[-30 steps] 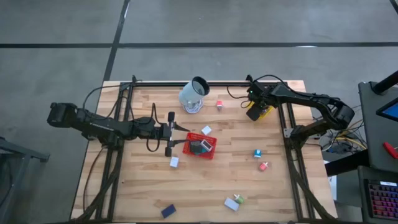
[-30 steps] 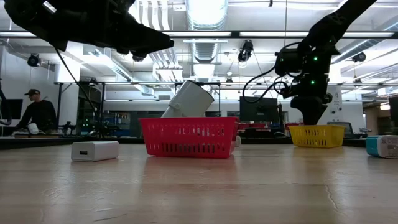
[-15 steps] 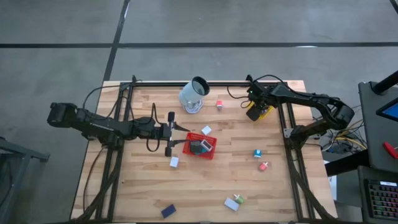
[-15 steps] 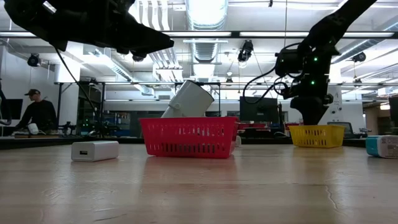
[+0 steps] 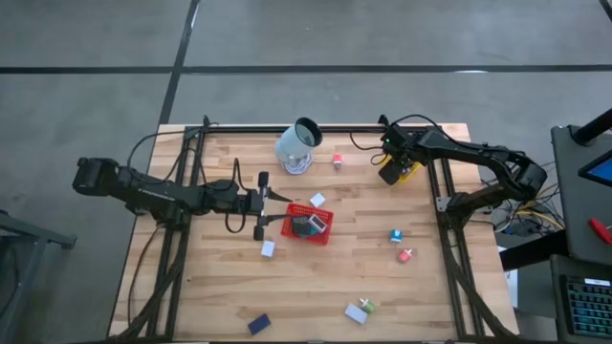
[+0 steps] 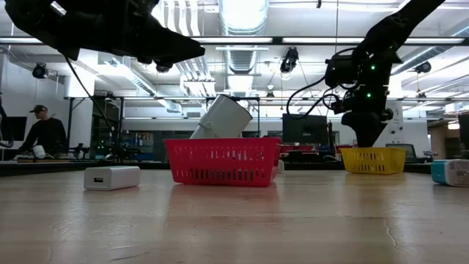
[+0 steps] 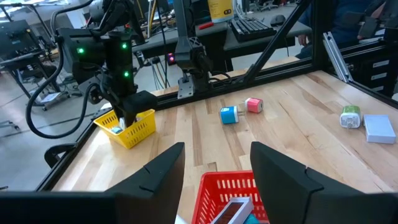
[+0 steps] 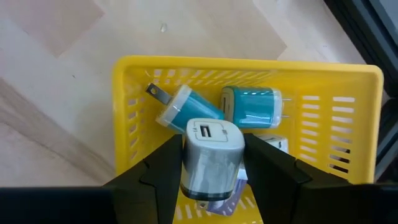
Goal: Pick & Place Office items
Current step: Put the white black charger adapter into the yellow basket, then put the blue charger adapter into the yellow basket
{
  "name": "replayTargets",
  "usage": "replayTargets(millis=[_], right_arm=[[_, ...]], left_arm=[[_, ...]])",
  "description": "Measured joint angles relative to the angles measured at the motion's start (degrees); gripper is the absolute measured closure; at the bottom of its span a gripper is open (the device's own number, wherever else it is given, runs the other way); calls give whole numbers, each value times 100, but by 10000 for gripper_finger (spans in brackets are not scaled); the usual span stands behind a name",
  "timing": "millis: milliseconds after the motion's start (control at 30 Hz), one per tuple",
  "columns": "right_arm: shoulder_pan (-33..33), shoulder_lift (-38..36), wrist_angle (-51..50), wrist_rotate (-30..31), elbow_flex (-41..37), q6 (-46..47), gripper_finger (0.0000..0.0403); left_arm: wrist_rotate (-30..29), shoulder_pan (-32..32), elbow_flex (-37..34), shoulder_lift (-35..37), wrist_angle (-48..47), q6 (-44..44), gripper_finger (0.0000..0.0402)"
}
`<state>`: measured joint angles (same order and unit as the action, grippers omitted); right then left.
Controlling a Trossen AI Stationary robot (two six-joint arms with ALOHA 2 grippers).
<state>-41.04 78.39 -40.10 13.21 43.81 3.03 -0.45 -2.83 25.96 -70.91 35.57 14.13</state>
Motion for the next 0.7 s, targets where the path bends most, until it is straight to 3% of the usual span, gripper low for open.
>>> replayTargets(millis=[333,700], right_arm=[[0,-19,50,44,0,-22,239],[0,-226,17,42,0,-22,181]], left_arm=[[1,0,0,0,0,0,215],[0,-2,0,0,-2,0,215]])
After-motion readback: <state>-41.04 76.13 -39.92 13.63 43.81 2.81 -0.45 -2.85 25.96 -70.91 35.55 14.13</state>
